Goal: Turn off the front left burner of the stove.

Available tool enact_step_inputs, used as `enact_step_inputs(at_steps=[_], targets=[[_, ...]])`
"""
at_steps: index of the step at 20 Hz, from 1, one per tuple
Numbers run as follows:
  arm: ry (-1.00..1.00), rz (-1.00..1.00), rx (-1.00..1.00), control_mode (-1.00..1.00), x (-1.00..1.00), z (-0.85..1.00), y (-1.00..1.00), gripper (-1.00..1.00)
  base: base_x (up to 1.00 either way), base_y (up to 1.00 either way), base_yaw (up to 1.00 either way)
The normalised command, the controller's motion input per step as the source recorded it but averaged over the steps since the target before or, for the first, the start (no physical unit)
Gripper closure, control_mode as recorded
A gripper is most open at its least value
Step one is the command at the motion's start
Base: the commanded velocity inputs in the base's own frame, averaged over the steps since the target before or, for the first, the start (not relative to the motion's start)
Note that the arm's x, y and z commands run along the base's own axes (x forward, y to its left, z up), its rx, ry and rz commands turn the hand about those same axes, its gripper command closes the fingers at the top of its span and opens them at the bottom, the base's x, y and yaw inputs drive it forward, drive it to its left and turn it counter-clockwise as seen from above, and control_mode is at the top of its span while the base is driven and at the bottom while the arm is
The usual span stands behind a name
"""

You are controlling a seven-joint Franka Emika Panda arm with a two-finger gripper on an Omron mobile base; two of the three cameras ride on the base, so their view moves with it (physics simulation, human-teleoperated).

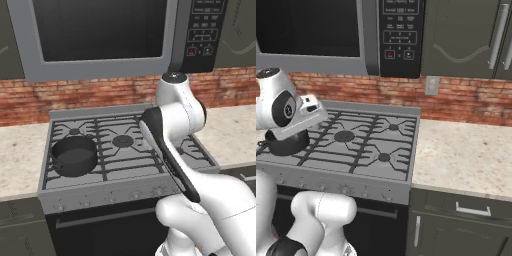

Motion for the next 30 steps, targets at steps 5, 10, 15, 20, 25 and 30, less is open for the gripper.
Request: enact_step_inputs(at_steps=[5, 10, 15, 20, 25, 30], targets=[[0.02, 0.43, -0.17, -1.00, -0.40, -0.31, 0.64, -1.00, 0.00, 0.00, 0.00], [0.00, 0.39, -0.19, -1.00, -0.32, -0.42, 0.64, -1.00, 0.00, 0.00, 0.00], [0.01, 0.34, -0.22, -1.00, -0.09, -0.49, 0.77, -1.00, 0.00, 0.00, 0.00], [0.03, 0.33, -0.17, -1.00, -0.03, -0.48, 0.58, -1.00, 0.00, 0.00, 0.00], [0.02, 0.30, -0.16, -1.00, 0.00, -0.45, 0.70, -1.00, 0.00, 0.00, 0.00], [0.00, 0.29, -0.20, -1.00, -0.01, -0.52, 0.72, -1.00, 0.00, 0.00, 0.00]])
